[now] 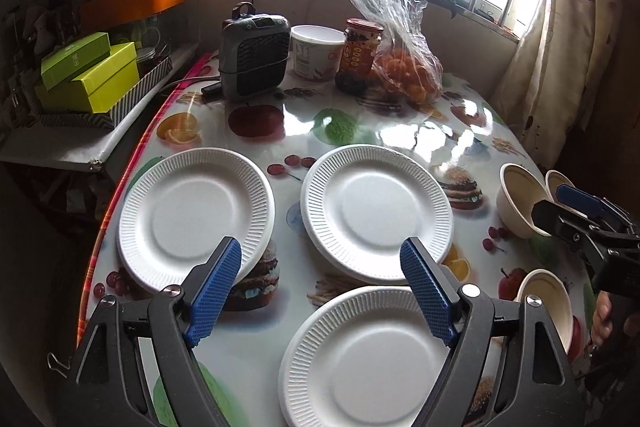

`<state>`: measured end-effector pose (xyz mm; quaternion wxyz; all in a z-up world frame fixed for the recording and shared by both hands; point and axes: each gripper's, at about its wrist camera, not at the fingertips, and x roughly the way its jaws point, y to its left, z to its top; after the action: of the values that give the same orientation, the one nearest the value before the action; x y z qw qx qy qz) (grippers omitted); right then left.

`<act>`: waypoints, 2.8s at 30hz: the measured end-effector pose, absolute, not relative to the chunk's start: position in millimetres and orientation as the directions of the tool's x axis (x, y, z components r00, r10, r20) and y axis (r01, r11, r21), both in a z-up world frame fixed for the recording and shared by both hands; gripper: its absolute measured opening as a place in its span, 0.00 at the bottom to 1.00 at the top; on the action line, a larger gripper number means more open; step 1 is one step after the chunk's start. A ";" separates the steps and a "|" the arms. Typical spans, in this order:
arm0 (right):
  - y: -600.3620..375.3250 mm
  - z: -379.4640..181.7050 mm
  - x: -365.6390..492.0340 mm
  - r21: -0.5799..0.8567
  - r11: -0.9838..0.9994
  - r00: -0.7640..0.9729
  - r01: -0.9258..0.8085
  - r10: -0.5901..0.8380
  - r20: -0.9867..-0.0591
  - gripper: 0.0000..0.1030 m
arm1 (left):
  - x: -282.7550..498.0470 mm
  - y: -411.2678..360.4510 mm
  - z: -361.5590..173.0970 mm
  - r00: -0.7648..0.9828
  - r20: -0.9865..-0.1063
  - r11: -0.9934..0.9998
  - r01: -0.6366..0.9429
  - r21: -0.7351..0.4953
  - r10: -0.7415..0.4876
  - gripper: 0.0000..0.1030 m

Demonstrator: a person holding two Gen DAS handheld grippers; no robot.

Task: Organize plates and bowls

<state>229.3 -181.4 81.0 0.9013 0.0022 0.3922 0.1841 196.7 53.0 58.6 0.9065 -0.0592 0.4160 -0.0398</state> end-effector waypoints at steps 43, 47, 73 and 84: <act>-155.6 -8.7 329.9 0.235 0.925 0.304 -0.299 0.326 -0.895 0.36 | 287.3 55.5 -15.9 0.411 -0.881 0.963 -0.022 -0.268 -0.235 0.31; -159.0 -12.1 331.2 0.245 0.926 0.298 -0.288 0.329 -0.896 0.31 | 287.4 57.7 -16.1 0.412 -0.880 0.961 -0.030 -0.274 -0.238 0.28; -162.6 6.2 316.0 0.255 0.921 0.347 -0.295 0.352 -0.869 0.28 | 276.0 57.8 0.1 0.462 -0.860 0.968 -0.009 -0.249 -0.217 0.28; -159.1 26.1 291.1 0.255 0.911 0.380 -0.323 0.372 -0.847 0.28 | 252.7 62.6 16.8 0.498 -0.839 0.968 0.001 -0.251 -0.218 0.28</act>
<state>291.1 -159.1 26.1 0.8303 0.0237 0.5159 0.2094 252.7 62.6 16.8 0.8584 -0.1094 0.4971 -0.0638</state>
